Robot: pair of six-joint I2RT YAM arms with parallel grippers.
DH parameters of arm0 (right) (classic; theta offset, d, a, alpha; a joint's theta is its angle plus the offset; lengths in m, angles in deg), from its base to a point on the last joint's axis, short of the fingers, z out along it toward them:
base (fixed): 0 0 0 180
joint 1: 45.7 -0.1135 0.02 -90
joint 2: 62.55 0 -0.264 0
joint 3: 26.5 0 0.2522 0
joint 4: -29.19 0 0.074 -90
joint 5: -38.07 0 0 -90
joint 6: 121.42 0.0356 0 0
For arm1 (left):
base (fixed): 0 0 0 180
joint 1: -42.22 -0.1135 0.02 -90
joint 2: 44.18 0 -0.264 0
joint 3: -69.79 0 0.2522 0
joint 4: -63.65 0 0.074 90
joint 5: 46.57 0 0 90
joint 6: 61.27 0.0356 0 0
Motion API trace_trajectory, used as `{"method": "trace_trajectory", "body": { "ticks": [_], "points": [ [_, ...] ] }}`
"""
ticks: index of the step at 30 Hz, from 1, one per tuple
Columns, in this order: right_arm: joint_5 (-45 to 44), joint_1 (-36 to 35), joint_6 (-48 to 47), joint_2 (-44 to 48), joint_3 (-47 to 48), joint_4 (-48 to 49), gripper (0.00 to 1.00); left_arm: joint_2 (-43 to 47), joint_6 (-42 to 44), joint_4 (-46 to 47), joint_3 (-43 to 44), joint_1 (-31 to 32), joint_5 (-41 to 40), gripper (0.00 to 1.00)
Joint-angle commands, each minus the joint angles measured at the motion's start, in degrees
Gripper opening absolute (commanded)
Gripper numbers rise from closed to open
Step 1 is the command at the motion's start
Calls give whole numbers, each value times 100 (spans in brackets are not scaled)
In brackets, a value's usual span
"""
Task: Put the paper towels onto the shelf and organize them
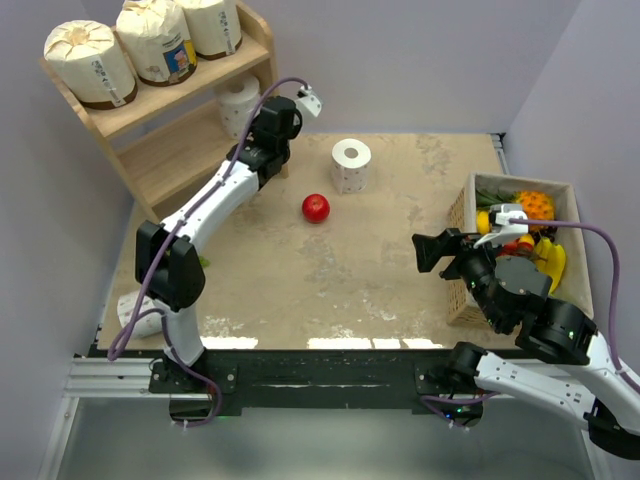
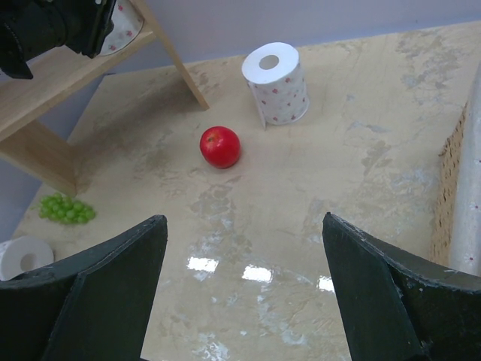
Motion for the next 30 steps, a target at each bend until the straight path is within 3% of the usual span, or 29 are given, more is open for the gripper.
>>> {"method": "trace_trajectory", "body": {
  "ticks": [1, 14, 26, 30],
  "points": [
    [-89, 4, -108, -84, 98, 228, 88, -198, 182, 226, 529, -177, -205, 39],
    [-150, 4, -108, -101, 124, 184, 88, -479, 244, 314, 573, -423, -249, 40],
    [-115, 4, -29, -66, 177, 9, 88, -919, 86, -54, 1232, -485, -83, 43],
    [-124, 13, 94, -128, 107, -115, 88, -638, -186, -134, 1093, -353, 181, 44]
  ]
}}
